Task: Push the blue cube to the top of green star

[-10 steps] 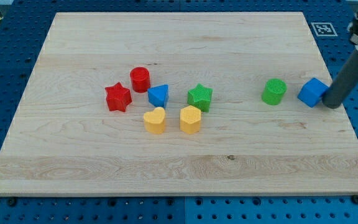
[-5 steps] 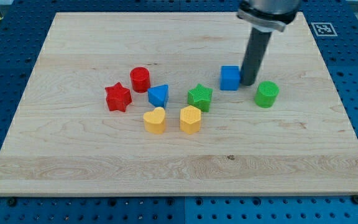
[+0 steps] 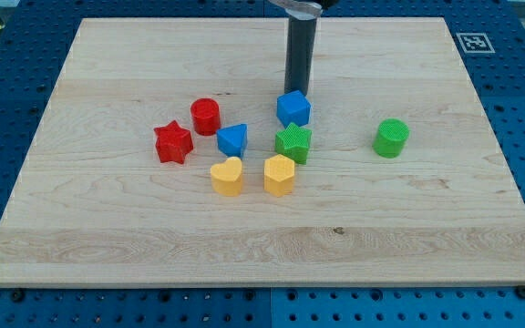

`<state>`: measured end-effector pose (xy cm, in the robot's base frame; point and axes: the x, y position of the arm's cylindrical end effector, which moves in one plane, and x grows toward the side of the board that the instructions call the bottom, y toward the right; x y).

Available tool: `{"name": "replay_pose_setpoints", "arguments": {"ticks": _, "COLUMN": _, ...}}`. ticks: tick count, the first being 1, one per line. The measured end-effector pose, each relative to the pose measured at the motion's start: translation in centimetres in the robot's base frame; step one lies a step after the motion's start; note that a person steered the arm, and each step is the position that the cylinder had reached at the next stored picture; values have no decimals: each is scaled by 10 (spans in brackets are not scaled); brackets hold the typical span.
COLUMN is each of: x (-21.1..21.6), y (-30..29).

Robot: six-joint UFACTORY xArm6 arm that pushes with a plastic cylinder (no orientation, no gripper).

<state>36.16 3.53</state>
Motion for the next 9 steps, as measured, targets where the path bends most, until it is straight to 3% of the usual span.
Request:
{"name": "replay_pose_setpoints", "arguments": {"ticks": 2, "x": -1, "y": 3}}
{"name": "replay_pose_setpoints", "arguments": {"ticks": 4, "x": 14, "y": 120}}
{"name": "replay_pose_setpoints", "arguments": {"ticks": 6, "x": 69, "y": 214}}
{"name": "replay_pose_setpoints", "arguments": {"ticks": 8, "x": 135, "y": 213}}
{"name": "replay_pose_setpoints", "arguments": {"ticks": 9, "x": 141, "y": 193}}
